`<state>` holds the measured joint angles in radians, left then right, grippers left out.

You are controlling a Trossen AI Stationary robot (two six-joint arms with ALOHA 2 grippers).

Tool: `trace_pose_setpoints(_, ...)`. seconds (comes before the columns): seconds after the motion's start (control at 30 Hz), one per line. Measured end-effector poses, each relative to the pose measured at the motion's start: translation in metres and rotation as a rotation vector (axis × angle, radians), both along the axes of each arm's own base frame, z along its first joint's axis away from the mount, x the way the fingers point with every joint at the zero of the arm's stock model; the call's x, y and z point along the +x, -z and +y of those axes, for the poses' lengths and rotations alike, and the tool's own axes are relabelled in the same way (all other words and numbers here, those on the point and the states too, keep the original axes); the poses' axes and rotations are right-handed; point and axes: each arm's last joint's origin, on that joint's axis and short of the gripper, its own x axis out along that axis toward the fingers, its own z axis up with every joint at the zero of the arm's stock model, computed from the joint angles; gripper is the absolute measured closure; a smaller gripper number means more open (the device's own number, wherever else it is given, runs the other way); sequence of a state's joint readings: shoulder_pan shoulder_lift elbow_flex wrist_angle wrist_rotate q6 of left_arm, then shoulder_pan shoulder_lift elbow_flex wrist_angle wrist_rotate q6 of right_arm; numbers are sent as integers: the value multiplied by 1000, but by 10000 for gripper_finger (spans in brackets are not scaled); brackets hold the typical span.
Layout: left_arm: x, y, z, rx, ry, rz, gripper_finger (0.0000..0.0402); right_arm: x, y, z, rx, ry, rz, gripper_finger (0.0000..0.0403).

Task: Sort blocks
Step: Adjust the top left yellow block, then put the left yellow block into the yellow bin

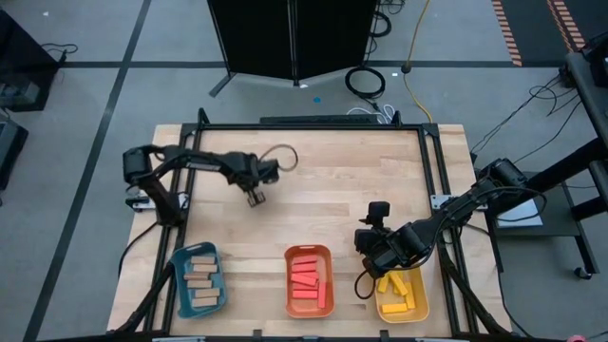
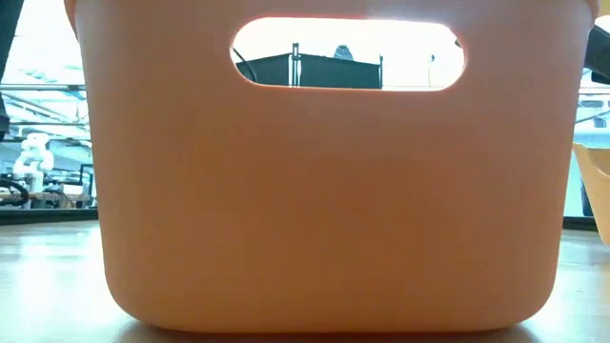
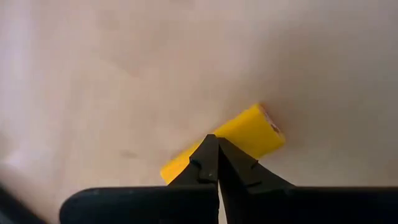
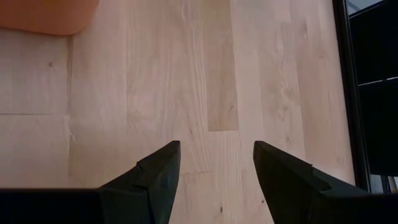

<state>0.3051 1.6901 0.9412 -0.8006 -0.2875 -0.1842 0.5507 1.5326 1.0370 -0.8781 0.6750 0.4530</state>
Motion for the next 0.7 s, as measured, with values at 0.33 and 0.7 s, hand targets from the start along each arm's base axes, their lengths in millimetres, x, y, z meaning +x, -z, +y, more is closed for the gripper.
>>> trace_pose_setpoints(0.33, 0, -51, -56, 27, 399, -162, 401, 0, 0, 0, -5, -12, 1, 205)
trace_pose_setpoints(0.7, 3, -36, -62, -135, 723, -61, 341, 2, -1, 2, 15, -2, -27, 205)
